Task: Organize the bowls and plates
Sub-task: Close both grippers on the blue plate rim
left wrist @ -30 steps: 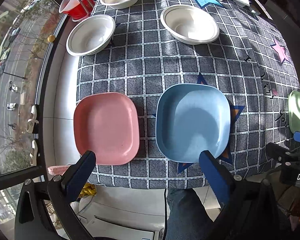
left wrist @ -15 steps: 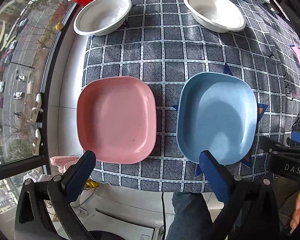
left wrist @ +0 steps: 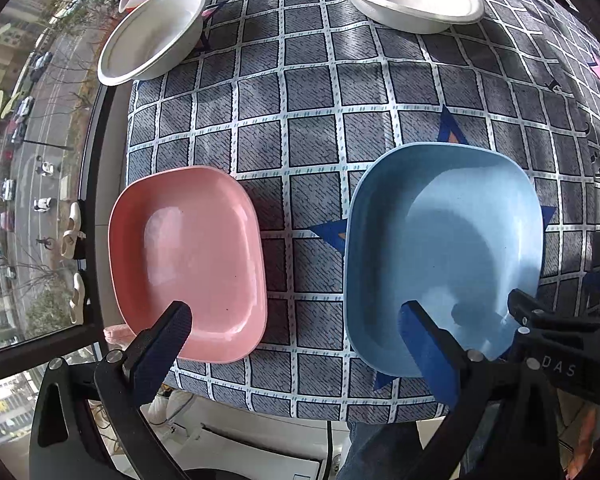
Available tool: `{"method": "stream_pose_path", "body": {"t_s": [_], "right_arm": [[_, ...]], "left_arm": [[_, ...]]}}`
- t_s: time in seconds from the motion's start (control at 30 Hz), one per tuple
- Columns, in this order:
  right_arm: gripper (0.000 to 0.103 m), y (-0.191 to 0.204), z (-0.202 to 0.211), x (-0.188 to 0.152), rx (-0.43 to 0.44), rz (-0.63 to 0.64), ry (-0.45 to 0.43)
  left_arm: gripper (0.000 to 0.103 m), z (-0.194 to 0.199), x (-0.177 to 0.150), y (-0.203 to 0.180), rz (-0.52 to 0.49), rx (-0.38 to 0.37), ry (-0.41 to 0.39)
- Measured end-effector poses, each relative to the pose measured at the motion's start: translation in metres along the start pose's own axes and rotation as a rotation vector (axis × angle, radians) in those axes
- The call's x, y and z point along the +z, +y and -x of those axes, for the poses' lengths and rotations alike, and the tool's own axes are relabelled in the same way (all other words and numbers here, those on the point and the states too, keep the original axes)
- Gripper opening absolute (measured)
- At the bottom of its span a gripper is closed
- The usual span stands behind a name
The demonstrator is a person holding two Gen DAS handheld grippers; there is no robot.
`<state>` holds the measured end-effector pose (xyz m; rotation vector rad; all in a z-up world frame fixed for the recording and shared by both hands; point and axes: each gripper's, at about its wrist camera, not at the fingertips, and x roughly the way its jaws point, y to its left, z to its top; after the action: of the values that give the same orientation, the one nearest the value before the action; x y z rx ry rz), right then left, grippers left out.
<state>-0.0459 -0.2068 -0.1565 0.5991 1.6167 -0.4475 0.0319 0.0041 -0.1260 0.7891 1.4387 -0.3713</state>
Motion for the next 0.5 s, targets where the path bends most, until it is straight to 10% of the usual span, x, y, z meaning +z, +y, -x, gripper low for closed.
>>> {"method": "stream_pose_path", "body": {"t_s": [0.5], "right_arm": [[0.103,-0.065,-0.037,-0.026,0.022,-0.065,0.010]], "left_arm": [[0.103,-0.023,0.017,-0.053,-0.010,-0.065,0.011]]}}
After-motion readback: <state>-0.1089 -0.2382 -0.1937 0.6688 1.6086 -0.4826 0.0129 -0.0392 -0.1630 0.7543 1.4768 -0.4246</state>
